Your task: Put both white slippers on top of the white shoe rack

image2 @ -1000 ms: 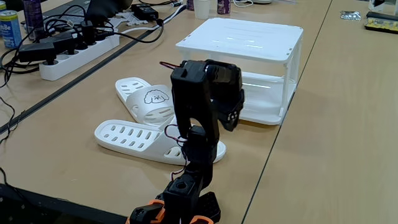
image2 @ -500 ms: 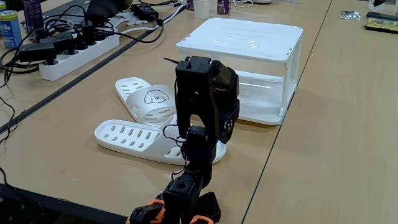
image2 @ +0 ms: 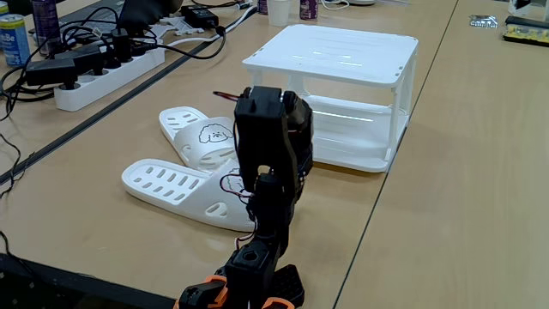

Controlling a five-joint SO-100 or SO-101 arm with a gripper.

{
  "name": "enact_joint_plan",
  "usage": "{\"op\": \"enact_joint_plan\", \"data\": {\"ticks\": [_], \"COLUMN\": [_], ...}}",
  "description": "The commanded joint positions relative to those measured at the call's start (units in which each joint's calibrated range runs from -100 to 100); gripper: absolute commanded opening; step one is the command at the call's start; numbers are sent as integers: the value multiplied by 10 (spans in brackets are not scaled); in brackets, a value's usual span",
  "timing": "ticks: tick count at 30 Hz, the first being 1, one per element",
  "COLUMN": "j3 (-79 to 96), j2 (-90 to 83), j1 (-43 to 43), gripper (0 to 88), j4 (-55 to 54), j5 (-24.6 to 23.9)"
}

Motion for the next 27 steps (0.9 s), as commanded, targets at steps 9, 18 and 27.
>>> {"op": "enact_joint_plan", "data": {"ticks": [9,18,27], "j3": [80,73,46], "j2": [-94,-99,-99], "j1": [-160,-266,-301], "gripper": [6,6,6], "j4": [45,45,43], "j5": [4,4,4]}}
